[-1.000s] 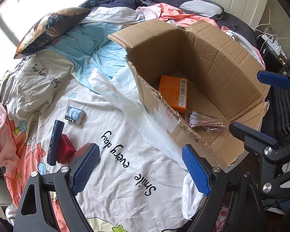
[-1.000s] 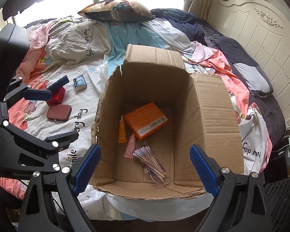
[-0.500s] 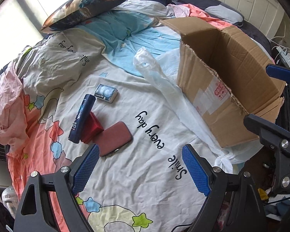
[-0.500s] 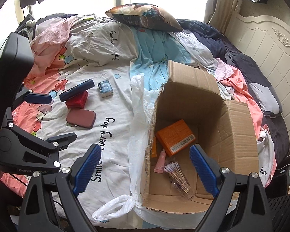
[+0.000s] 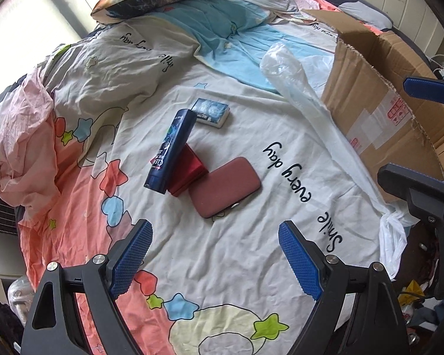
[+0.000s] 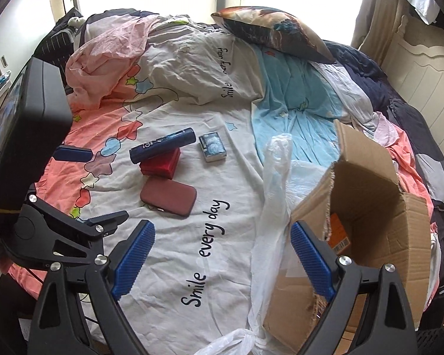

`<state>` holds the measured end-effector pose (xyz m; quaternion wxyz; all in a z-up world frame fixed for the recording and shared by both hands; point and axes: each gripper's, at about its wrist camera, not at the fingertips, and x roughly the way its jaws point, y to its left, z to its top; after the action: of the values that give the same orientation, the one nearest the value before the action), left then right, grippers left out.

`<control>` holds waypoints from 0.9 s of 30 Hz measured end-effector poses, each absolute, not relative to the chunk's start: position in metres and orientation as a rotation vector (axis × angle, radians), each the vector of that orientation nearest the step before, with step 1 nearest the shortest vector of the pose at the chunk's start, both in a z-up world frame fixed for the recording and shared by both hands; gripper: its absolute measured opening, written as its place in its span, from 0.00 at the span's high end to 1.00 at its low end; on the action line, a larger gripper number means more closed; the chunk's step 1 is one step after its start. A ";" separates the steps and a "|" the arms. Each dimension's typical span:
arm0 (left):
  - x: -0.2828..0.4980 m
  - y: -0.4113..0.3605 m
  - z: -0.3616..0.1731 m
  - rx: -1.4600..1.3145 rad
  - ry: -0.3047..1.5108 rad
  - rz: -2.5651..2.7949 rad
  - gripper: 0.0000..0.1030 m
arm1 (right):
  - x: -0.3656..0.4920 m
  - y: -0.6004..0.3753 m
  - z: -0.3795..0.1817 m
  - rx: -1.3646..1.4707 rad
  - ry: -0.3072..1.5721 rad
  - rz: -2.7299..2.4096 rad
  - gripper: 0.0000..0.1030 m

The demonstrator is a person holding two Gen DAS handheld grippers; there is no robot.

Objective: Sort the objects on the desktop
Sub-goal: 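Move both tools back toward the blue bottle and maroon case on the duvet, then grasp the blue CLEAR shampoo bottle with the left tool while the right tool approaches the maroon case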

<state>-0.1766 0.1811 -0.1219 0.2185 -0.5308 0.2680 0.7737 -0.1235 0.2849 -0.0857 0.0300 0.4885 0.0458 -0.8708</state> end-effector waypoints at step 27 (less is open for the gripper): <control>-0.259 0.145 -0.218 -1.458 0.707 2.055 0.13 | -0.195 0.227 -0.211 1.590 0.312 -2.414 0.10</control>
<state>-0.2594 0.1446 -0.2183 0.2592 -0.5380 0.2610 0.7584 -0.1952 0.2269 -0.2114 0.1167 0.5431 0.1065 -0.8247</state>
